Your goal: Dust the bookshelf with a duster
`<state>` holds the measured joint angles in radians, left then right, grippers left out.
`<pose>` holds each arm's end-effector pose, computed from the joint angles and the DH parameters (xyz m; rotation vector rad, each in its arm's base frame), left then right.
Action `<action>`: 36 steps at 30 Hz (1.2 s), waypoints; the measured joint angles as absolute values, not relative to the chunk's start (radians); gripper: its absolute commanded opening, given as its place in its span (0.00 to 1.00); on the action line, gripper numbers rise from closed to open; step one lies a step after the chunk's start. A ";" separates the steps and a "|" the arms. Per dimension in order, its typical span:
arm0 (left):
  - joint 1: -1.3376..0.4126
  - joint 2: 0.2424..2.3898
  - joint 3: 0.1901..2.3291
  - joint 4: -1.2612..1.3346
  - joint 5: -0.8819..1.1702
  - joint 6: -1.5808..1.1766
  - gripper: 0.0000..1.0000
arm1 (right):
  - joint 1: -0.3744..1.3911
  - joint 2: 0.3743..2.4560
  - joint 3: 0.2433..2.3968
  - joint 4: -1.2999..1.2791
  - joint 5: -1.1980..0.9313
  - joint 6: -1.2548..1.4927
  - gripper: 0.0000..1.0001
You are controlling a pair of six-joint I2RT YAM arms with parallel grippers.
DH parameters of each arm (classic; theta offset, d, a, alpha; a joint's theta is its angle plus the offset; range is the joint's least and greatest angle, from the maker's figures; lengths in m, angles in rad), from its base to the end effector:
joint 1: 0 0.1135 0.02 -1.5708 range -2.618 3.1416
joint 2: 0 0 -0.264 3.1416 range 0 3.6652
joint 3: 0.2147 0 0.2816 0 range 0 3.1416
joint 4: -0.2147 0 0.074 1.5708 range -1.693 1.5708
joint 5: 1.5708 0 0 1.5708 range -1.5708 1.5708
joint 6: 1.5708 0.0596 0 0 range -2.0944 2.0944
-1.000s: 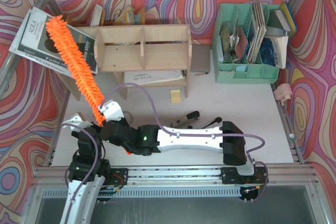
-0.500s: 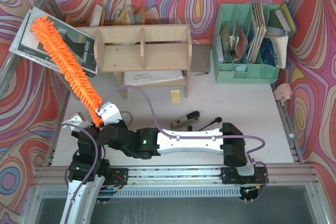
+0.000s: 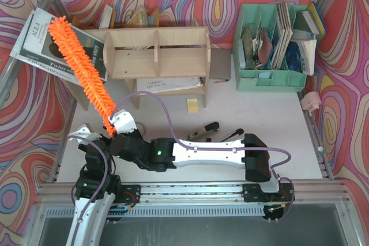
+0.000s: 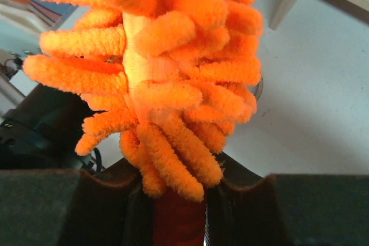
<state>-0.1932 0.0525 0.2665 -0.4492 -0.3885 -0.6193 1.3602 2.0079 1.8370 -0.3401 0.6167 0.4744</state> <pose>0.1398 -0.0044 0.2143 -0.6437 1.6747 -0.2321 0.1424 0.5013 0.3050 -0.5168 1.9548 0.5395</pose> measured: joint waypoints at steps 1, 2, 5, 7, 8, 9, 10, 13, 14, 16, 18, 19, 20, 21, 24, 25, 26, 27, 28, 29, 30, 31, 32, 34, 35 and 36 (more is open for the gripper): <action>-0.193 0.052 0.266 -0.449 -0.389 -0.619 0.98 | 1.363 2.008 1.836 -0.329 0.617 0.462 0.00; -0.193 0.052 0.266 -0.449 -0.389 -0.619 0.98 | 1.369 2.007 1.835 -0.317 0.618 0.448 0.00; -0.193 0.052 0.266 -0.449 -0.389 -0.619 0.99 | 1.389 2.004 1.831 -0.287 0.622 0.422 0.00; -0.193 0.052 0.266 -0.449 -0.389 -0.619 0.99 | 1.399 2.004 1.831 -0.274 0.629 0.414 0.00; -0.193 0.052 0.266 -0.449 -0.389 -0.619 0.98 | 1.403 2.004 1.830 -0.273 0.633 0.414 0.00; -0.193 0.052 0.266 -0.449 -0.389 -0.619 0.98 | 1.407 2.004 1.829 -0.273 0.638 0.415 0.00; -0.193 0.052 0.266 -0.449 -0.389 -0.619 0.99 | 1.407 2.004 1.826 -0.274 0.646 0.418 0.00; -0.193 0.052 0.266 -0.449 -0.389 -0.619 0.98 | 1.400 2.004 1.817 -0.282 0.662 0.444 0.00; -0.193 0.052 0.266 -0.449 -0.389 -0.619 0.98 | 1.395 2.004 1.813 -0.290 0.665 0.458 0.00; -0.193 0.052 0.266 -0.449 -0.389 -0.619 0.98 | 1.381 2.003 1.805 -0.313 0.667 0.492 0.00; -0.194 0.052 0.266 -0.449 -0.389 -0.619 0.98 | 1.364 2.003 1.799 -0.336 0.665 0.522 0.00; -0.194 0.052 0.266 -0.449 -0.389 -0.619 0.98 | 1.357 2.003 1.797 -0.347 0.665 0.532 0.00; -0.193 0.052 0.266 -0.449 -0.389 -0.619 0.98 | 1.349 2.003 1.795 -0.357 0.664 0.542 0.00; -0.193 0.052 0.266 -0.449 -0.389 -0.619 0.98 | 1.343 2.003 1.794 -0.363 0.664 0.548 0.00; -0.193 0.052 0.266 -0.449 -0.389 -0.619 0.98 | 1.334 2.003 1.794 -0.369 0.653 0.550 0.00; -0.193 0.052 0.266 -0.449 -0.389 -0.619 0.98 | 1.335 2.003 1.794 -0.367 0.650 0.547 0.00; -0.193 0.052 0.266 -0.449 -0.389 -0.619 0.98 | 1.338 2.003 1.794 -0.364 0.646 0.541 0.00; -0.193 0.052 0.266 -0.449 -0.389 -0.619 0.98 | 1.342 2.003 1.794 -0.357 0.645 0.532 0.00; -0.193 0.052 0.266 -0.449 -0.389 -0.619 0.98 | 1.348 2.003 1.794 -0.349 0.643 0.521 0.00; -0.193 0.052 0.266 -0.449 -0.389 -0.619 0.99 | 1.355 2.002 1.794 -0.339 0.643 0.508 0.00; -0.194 0.052 0.266 -0.449 -0.389 -0.619 0.99 | 1.363 2.002 1.794 -0.326 0.643 0.493 0.00; -0.193 0.052 0.266 -0.449 -0.389 -0.619 0.99 | 1.372 2.002 1.794 -0.311 0.643 0.477 0.00; -0.193 0.052 0.266 -0.449 -0.389 -0.619 0.98 | 1.382 2.001 1.794 -0.296 0.643 0.463 0.00; -0.193 0.052 0.266 -0.449 -0.389 -0.619 0.99 | 1.401 1.999 1.793 -0.265 0.643 0.434 0.00; -0.193 0.052 0.266 -0.449 -0.389 -0.619 0.99 | 1.409 1.997 1.793 -0.253 0.644 0.424 0.00; -0.193 0.052 0.266 -0.449 -0.389 -0.619 0.98 | 1.415 1.996 1.793 -0.245 0.646 0.419 0.00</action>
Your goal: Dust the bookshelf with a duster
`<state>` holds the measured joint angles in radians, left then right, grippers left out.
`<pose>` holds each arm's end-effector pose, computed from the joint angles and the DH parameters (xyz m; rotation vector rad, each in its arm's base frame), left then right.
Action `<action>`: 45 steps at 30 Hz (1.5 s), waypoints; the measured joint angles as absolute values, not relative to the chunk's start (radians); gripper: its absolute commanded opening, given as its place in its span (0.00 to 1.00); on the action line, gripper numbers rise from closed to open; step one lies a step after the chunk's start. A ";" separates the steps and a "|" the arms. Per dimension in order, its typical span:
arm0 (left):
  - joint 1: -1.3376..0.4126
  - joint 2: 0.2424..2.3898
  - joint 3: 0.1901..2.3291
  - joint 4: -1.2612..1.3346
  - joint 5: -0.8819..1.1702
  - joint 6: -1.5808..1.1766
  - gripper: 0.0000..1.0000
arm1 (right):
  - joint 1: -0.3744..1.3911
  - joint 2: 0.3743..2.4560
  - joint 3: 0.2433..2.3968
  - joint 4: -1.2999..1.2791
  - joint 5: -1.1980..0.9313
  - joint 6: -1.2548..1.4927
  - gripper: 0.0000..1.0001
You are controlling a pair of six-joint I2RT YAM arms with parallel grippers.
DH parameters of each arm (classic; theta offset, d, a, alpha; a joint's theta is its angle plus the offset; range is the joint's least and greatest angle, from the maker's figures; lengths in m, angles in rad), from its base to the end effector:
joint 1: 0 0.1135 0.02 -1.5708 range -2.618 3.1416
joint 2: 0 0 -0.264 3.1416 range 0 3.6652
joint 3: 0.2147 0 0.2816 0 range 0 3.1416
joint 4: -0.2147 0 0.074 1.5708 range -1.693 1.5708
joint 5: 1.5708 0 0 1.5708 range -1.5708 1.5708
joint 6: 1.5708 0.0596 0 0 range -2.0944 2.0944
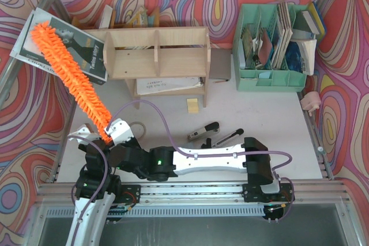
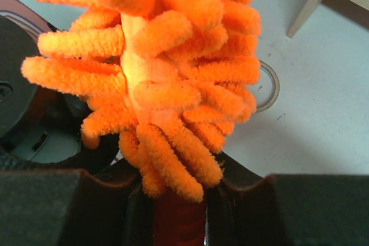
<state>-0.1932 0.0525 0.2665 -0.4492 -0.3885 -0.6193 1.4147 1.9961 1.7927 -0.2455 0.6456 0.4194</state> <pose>0.1398 -0.0044 0.2143 -0.6437 1.6747 -0.2321 0.1163 0.5082 0.3044 -0.5635 1.8848 0.5685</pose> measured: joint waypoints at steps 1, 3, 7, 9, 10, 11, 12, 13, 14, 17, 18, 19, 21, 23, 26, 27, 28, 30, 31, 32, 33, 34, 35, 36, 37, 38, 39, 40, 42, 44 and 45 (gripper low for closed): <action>-0.193 0.052 0.266 -0.450 -0.389 -0.619 0.99 | 1.419 1.995 1.792 -0.241 0.648 0.417 0.00; -0.193 0.052 0.266 -0.450 -0.389 -0.619 0.98 | 1.420 1.993 1.792 -0.243 0.654 0.419 0.00; -0.194 0.052 0.266 -0.449 -0.389 -0.619 0.99 | 1.401 1.990 1.789 -0.260 0.656 0.453 0.00; -0.193 0.052 0.266 -0.449 -0.389 -0.619 0.99 | 1.386 1.989 1.786 -0.278 0.657 0.480 0.00; -0.193 0.052 0.266 -0.449 -0.389 -0.619 0.98 | 1.378 1.989 1.786 -0.291 0.657 0.495 0.00; -0.193 0.052 0.266 -0.449 -0.389 -0.619 0.98 | 1.369 1.989 1.786 -0.307 0.657 0.509 0.00; -0.193 0.052 0.266 -0.449 -0.389 -0.619 0.98 | 1.362 1.989 1.786 -0.323 0.656 0.523 0.00; -0.193 0.052 0.266 -0.449 -0.389 -0.619 0.99 | 1.355 1.989 1.786 -0.337 0.655 0.535 0.00; -0.193 0.052 0.266 -0.449 -0.389 -0.619 0.99 | 1.348 1.989 1.786 -0.348 0.655 0.545 0.00; -0.193 0.052 0.266 -0.449 -0.389 -0.619 0.99 | 1.339 1.989 1.786 -0.373 0.654 0.560 0.00; -0.193 0.052 0.266 -0.449 -0.389 -0.619 0.99 | 1.339 1.989 1.786 -0.377 0.653 0.562 0.00; -0.193 0.052 0.266 -0.449 -0.389 -0.619 0.99 | 1.340 1.989 1.786 -0.377 0.651 0.561 0.00; -0.193 0.052 0.266 -0.449 -0.389 -0.619 0.99 | 1.347 1.989 1.786 -0.369 0.646 0.546 0.00; -0.193 0.052 0.266 -0.449 -0.389 -0.619 0.98 | 1.358 1.989 1.786 -0.347 0.646 0.519 0.00; -0.193 0.052 0.266 -0.449 -0.389 -0.619 0.98 | 1.390 1.989 1.786 -0.296 0.647 0.465 0.00; -0.193 0.052 0.266 -0.449 -0.389 -0.619 0.98 | 1.399 1.989 1.787 -0.282 0.647 0.450 0.00; -0.193 0.052 0.266 -0.449 -0.389 -0.619 0.99 | 1.408 1.989 1.787 -0.272 0.647 0.440 0.00; -0.193 0.052 0.266 -0.449 -0.389 -0.619 0.99 | 1.421 1.989 1.787 -0.256 0.651 0.425 0.00; -0.193 0.052 0.266 -0.449 -0.389 -0.619 0.99 | 1.423 1.989 1.787 -0.255 0.654 0.423 0.00; -0.193 0.052 0.266 -0.449 -0.389 -0.619 0.99 | 1.424 1.989 1.787 -0.255 0.656 0.423 0.00; -0.193 0.052 0.266 -0.449 -0.389 -0.619 0.99 | 1.421 1.989 1.787 -0.258 0.656 0.427 0.00; -0.193 0.053 0.266 -0.449 -0.388 -0.619 0.98 | 1.414 1.989 1.788 -0.265 0.653 0.437 0.00; -0.193 0.053 0.266 -0.448 -0.389 -0.619 0.98 | 1.406 1.989 1.790 -0.274 0.647 0.452 0.00; -0.193 0.054 0.266 -0.448 -0.388 -0.619 0.99 | 1.395 1.989 1.792 -0.284 0.640 0.466 0.00; -0.193 0.055 0.266 -0.447 -0.388 -0.619 0.98 | 1.382 1.989 1.792 -0.297 0.634 0.484 0.00; -0.193 0.057 0.266 -0.446 -0.388 -0.619 0.98 | 1.368 1.989 1.792 -0.308 0.633 0.500 0.00; -0.193 0.059 0.266 -0.446 -0.388 -0.619 0.98 | 1.355 1.989 1.792 -0.323 0.632 0.515 0.00; -0.193 0.060 0.266 -0.446 -0.388 -0.619 0.98 | 1.345 1.989 1.792 -0.337 0.632 0.525 0.00; -0.193 0.062 0.266 -0.446 -0.388 -0.619 0.99 | 1.326 1.989 1.794 -0.366 0.636 0.541 0.00; -0.193 0.062 0.266 -0.445 -0.387 -0.619 0.98 | 1.321 1.989 1.803 -0.389 0.641 0.548 0.00; -0.193 0.062 0.266 -0.445 -0.386 -0.619 0.99 | 1.322 1.989 1.811 -0.397 0.643 0.548 0.00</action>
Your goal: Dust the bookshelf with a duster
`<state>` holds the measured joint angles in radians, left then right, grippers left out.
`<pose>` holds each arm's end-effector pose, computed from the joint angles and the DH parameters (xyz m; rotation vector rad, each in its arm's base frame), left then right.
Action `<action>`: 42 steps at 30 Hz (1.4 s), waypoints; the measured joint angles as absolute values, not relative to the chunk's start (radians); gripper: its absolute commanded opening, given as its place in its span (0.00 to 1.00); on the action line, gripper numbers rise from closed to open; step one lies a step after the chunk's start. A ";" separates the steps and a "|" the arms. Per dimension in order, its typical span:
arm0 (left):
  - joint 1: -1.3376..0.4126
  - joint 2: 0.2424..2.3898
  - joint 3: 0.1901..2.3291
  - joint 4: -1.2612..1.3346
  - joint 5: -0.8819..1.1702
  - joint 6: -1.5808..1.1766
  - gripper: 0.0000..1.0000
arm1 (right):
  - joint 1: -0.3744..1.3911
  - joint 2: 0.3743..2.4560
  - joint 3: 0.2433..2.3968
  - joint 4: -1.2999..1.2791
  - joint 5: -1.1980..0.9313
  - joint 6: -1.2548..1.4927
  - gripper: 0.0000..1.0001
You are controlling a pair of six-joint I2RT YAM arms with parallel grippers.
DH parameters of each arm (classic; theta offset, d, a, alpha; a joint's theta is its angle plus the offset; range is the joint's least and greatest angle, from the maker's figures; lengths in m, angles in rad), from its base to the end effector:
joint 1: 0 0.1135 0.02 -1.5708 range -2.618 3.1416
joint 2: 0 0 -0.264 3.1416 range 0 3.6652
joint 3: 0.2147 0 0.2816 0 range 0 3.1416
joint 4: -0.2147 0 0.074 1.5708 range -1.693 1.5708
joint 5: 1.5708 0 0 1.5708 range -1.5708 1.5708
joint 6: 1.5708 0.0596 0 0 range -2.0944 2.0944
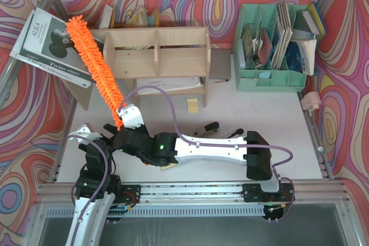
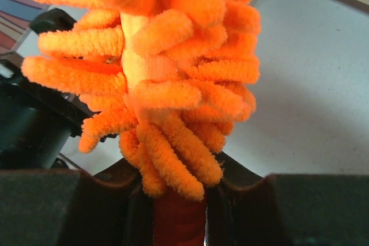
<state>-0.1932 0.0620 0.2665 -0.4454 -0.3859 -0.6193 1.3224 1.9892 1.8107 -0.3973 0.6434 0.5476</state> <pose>0.1409 -0.0047 0.2136 -0.6425 1.6810 -0.2319 0.1602 0.4863 0.2987 -0.4252 2.0113 0.4835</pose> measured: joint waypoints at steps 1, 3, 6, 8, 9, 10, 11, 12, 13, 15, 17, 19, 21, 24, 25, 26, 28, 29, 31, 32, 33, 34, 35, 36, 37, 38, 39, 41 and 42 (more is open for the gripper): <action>-0.193 0.062 0.266 -0.445 -0.386 -0.619 0.99 | 1.324 1.989 1.821 -0.405 0.643 0.547 0.00; -0.193 0.062 0.266 -0.445 -0.385 -0.619 0.98 | 1.330 1.989 1.859 -0.434 0.642 0.539 0.00; -0.193 0.063 0.266 -0.445 -0.385 -0.619 0.98 | 1.335 1.991 1.969 -0.487 0.634 0.506 0.00; -0.193 0.063 0.266 -0.445 -0.385 -0.619 0.99 | 1.336 1.993 2.070 -0.524 0.636 0.469 0.00; -0.193 0.063 0.266 -0.445 -0.385 -0.619 0.99 | 1.336 1.993 2.117 -0.538 0.644 0.445 0.00; -0.193 0.063 0.266 -0.445 -0.385 -0.619 0.99 | 1.336 1.992 2.157 -0.547 0.658 0.420 0.00; -0.193 0.063 0.266 -0.445 -0.385 -0.619 0.98 | 1.336 1.990 2.191 -0.550 0.675 0.389 0.00; -0.193 0.063 0.266 -0.445 -0.385 -0.619 0.98 | 1.336 1.986 2.213 -0.553 0.695 0.353 0.00; -0.193 0.063 0.266 -0.446 -0.385 -0.619 0.99 | 1.336 1.980 2.222 -0.553 0.715 0.316 0.00; -0.193 0.063 0.266 -0.446 -0.385 -0.619 0.98 | 1.336 1.970 2.221 -0.558 0.756 0.234 0.00; -0.193 0.063 0.266 -0.445 -0.385 -0.619 0.99 | 1.335 1.963 2.201 -0.559 0.791 0.149 0.00; -0.193 0.063 0.266 -0.446 -0.386 -0.619 0.98 | 1.335 1.961 2.172 -0.560 0.821 0.063 0.00; -0.193 0.063 0.266 -0.446 -0.386 -0.619 0.99 | 1.335 1.962 2.149 -0.569 0.850 -0.017 0.00; -0.193 0.058 0.266 -0.446 -0.386 -0.619 0.99 | 1.335 1.969 2.145 -0.585 0.896 -0.116 0.00; -0.194 0.056 0.266 -0.446 -0.386 -0.619 0.98 | 1.334 1.971 2.146 -0.588 0.909 -0.135 0.00; -0.193 0.054 0.266 -0.446 -0.386 -0.619 0.99 | 1.333 1.972 2.146 -0.591 0.921 -0.150 0.00; -0.193 0.053 0.266 -0.446 -0.386 -0.619 0.99 | 1.327 1.972 2.146 -0.595 0.940 -0.171 0.00; -0.193 0.053 0.266 -0.446 -0.386 -0.620 0.99 | 1.322 1.972 2.148 -0.597 0.949 -0.182 0.00; -0.193 0.053 0.266 -0.446 -0.386 -0.619 0.99 | 1.314 1.972 2.149 -0.597 0.966 -0.203 0.00; -0.193 0.053 0.266 -0.446 -0.386 -0.619 0.99 | 1.309 1.972 2.149 -0.597 0.975 -0.214 0.00; -0.193 0.053 0.266 -0.446 -0.386 -0.619 0.99 | 1.306 1.972 2.149 -0.597 0.984 -0.223 0.00; -0.193 0.053 0.266 -0.446 -0.386 -0.620 0.98 | 1.300 1.972 2.149 -0.598 0.991 -0.230 0.00; -0.193 0.053 0.266 -0.446 -0.386 -0.619 0.98 | 1.295 1.972 2.149 -0.600 0.995 -0.231 0.00; -0.193 0.053 0.266 -0.446 -0.386 -0.619 0.98 | 1.290 1.972 2.151 -0.607 0.995 -0.229 0.00; -0.193 0.053 0.266 -0.446 -0.386 -0.620 0.98 | 1.284 1.972 2.154 -0.619 0.994 -0.223 0.00; -0.193 0.053 0.266 -0.446 -0.385 -0.619 0.98 | 1.277 1.972 2.156 -0.632 0.994 -0.219 0.00; -0.193 0.052 0.266 -0.446 -0.385 -0.619 0.99 | 1.270 1.972 2.158 -0.645 0.995 -0.215 0.00; -0.193 0.049 0.266 -0.446 -0.385 -0.619 0.98 | 1.257 1.972 2.159 -0.664 1.003 -0.213 0.00; -0.193 0.049 0.266 -0.446 -0.386 -0.619 0.99 | 1.252 1.972 2.159 -0.672 1.010 -0.213 0.00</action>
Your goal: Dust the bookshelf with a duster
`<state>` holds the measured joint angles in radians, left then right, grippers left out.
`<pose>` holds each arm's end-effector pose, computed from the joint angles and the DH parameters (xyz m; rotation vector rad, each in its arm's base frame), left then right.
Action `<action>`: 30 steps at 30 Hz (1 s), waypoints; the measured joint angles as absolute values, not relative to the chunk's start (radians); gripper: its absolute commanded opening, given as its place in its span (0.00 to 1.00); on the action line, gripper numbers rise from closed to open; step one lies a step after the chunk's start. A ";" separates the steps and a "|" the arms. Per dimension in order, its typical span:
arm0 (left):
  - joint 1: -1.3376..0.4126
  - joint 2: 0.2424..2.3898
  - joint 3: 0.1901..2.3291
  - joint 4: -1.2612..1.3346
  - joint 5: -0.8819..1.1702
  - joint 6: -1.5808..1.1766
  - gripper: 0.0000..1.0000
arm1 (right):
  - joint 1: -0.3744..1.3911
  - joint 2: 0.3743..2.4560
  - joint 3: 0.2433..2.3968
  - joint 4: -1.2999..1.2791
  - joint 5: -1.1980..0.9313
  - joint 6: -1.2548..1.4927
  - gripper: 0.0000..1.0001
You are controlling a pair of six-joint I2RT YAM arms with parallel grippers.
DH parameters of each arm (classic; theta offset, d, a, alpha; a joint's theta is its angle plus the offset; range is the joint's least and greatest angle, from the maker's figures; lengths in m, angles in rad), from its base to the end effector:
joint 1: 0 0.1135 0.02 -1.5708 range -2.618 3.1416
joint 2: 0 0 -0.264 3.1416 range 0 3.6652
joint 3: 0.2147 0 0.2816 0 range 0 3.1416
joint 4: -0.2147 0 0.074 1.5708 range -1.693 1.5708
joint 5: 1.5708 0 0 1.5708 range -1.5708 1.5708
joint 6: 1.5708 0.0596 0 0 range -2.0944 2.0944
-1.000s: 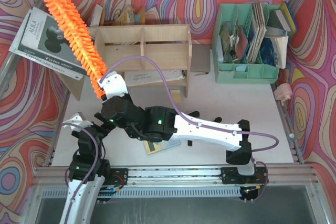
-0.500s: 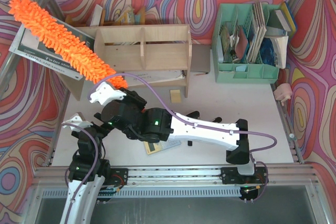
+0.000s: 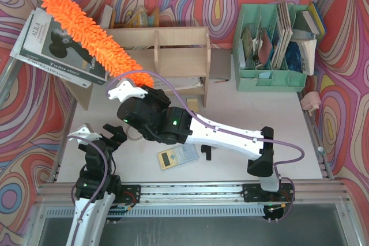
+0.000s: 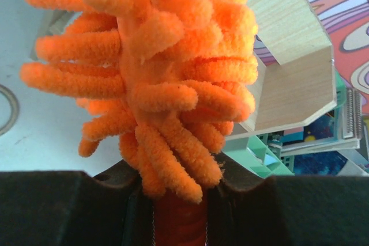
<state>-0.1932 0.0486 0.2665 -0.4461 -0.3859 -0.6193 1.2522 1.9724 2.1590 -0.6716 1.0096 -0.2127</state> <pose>0.1396 -0.0044 0.2151 -0.6416 1.6690 -0.2375 0.1970 0.4362 0.4172 -0.7316 1.6804 -0.3128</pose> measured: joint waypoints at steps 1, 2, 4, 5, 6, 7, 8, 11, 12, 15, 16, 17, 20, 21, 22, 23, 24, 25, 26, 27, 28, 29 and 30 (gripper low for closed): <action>-0.193 0.048 0.266 -0.446 -0.386 -0.619 0.99 | 1.246 1.972 2.159 -0.682 1.018 -0.212 0.00; -0.193 0.047 0.266 -0.446 -0.385 -0.619 0.99 | 1.242 1.972 2.159 -0.692 1.023 -0.211 0.00; -0.193 0.047 0.266 -0.446 -0.385 -0.619 0.98 | 1.233 1.972 2.159 -0.716 1.028 -0.204 0.00; -0.193 0.047 0.266 -0.446 -0.385 -0.619 0.99 | 1.231 1.972 2.159 -0.728 1.028 -0.199 0.00; -0.193 0.047 0.266 -0.446 -0.385 -0.620 0.99 | 1.229 1.972 2.159 -0.741 1.028 -0.192 0.00; -0.193 0.047 0.266 -0.446 -0.385 -0.619 0.99 | 1.227 1.972 2.159 -0.755 1.028 -0.185 0.00; -0.193 0.047 0.266 -0.446 -0.385 -0.620 0.98 | 1.225 1.972 2.159 -0.767 1.029 -0.180 0.00; -0.193 0.047 0.266 -0.446 -0.385 -0.619 0.99 | 1.220 1.974 2.159 -0.806 1.028 -0.159 0.00; -0.193 0.047 0.266 -0.446 -0.385 -0.619 0.99 | 1.218 1.974 2.159 -0.815 1.028 -0.154 0.00; -0.193 0.048 0.266 -0.446 -0.385 -0.619 0.99 | 1.209 1.975 2.159 -0.850 1.028 -0.136 0.00; -0.193 0.048 0.266 -0.446 -0.385 -0.619 0.99 | 1.205 1.975 2.159 -0.859 1.028 -0.132 0.00; -0.193 0.048 0.266 -0.446 -0.385 -0.619 0.99 | 1.202 1.975 2.159 -0.868 1.028 -0.129 0.00; -0.193 0.048 0.266 -0.446 -0.385 -0.619 0.98 | 1.192 1.975 2.159 -0.898 1.029 -0.115 0.00; -0.193 0.048 0.266 -0.446 -0.385 -0.619 0.98 | 1.190 1.975 2.159 -0.905 1.029 -0.112 0.00; -0.193 0.048 0.266 -0.446 -0.385 -0.619 0.98 | 1.188 1.975 2.159 -0.913 1.029 -0.108 0.00; -0.193 0.048 0.266 -0.446 -0.385 -0.619 0.99 | 1.186 1.975 2.159 -0.921 1.029 -0.104 0.00; -0.193 0.048 0.266 -0.446 -0.385 -0.619 0.99 | 1.186 1.975 2.159 -0.930 1.029 -0.101 0.00; -0.193 0.049 0.266 -0.445 -0.385 -0.619 0.98 | 1.186 1.975 2.159 -0.939 1.029 -0.096 0.00; -0.193 0.052 0.266 -0.445 -0.385 -0.619 0.98 | 1.186 1.975 2.159 -0.947 1.029 -0.092 0.00; -0.193 0.054 0.266 -0.445 -0.385 -0.619 0.98 | 1.186 1.975 2.159 -0.957 1.028 -0.086 0.00; -0.193 0.056 0.266 -0.445 -0.385 -0.620 0.99 | 1.186 1.975 2.159 -0.965 1.028 -0.080 0.00; -0.193 0.057 0.266 -0.445 -0.385 -0.619 0.98 | 1.186 1.976 2.159 -0.972 1.026 -0.076 0.00; -0.193 0.057 0.266 -0.445 -0.385 -0.619 0.98 | 1.186 1.977 2.159 -0.980 1.023 -0.070 0.00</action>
